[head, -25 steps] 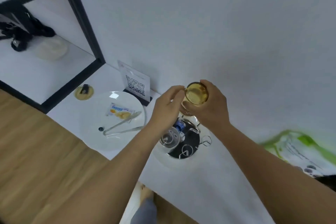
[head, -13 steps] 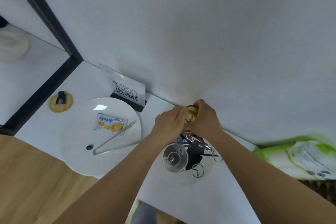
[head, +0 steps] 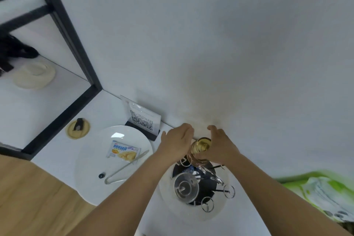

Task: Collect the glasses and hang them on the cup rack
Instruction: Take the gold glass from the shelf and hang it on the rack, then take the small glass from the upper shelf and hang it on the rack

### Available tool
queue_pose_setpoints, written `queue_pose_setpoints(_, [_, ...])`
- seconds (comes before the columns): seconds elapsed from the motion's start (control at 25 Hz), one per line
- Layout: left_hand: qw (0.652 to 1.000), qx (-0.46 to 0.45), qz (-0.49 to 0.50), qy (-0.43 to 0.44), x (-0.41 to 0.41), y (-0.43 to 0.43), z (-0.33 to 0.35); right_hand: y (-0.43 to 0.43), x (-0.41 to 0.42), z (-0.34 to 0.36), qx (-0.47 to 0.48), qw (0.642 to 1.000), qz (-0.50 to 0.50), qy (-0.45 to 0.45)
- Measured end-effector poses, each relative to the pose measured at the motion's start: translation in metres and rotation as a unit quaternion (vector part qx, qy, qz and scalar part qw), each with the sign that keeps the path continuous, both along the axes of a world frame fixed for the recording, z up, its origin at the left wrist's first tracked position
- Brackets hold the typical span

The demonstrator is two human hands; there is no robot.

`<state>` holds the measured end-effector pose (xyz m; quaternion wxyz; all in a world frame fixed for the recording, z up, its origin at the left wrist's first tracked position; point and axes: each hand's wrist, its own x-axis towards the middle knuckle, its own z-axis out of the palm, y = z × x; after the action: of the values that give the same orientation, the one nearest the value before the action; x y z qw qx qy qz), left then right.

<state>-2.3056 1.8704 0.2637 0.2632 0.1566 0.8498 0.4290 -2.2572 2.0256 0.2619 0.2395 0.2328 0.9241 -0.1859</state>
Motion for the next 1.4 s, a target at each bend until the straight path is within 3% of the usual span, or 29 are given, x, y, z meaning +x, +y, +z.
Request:
queue_pose_setpoints(0.2, [0.994,0.051,0.069,0.068,-0.004,-0.031,0.065,-0.025,-0.029,0.070,-0.050,0.978,0.060,0.191])
queue_pose_setpoints(0.4, [0.968,0.030,0.174,0.177,0.011,-0.094,0.144,-0.095,-0.050,0.153,-0.138,0.903,0.175,0.367])
queue_pose_setpoints(0.52, [0.943,0.022,0.233,0.238,0.019,-0.137,0.178,-0.137,-0.057,0.186,-0.172,0.858,0.237,0.421])
queue_pose_setpoints(0.72, [0.892,-0.001,0.330,0.308,0.046,-0.206,0.211,-0.205,-0.056,0.217,-0.236,0.807,0.316,0.440])
queue_pose_setpoints(0.88, [0.864,0.045,0.404,0.296,0.050,-0.241,0.220,-0.248,-0.066,0.224,-0.267,0.793,0.340,0.428])
queue_pose_setpoints(1.12, [0.833,0.141,0.481,0.235,-0.009,-0.287,0.225,-0.310,-0.144,0.249,-0.242,0.799,0.370,0.409])
queue_pose_setpoints(1.4, [0.709,0.272,0.607,0.234,-0.167,-0.353,0.232,-0.394,-0.272,0.235,-0.270,0.829,0.333,0.359])
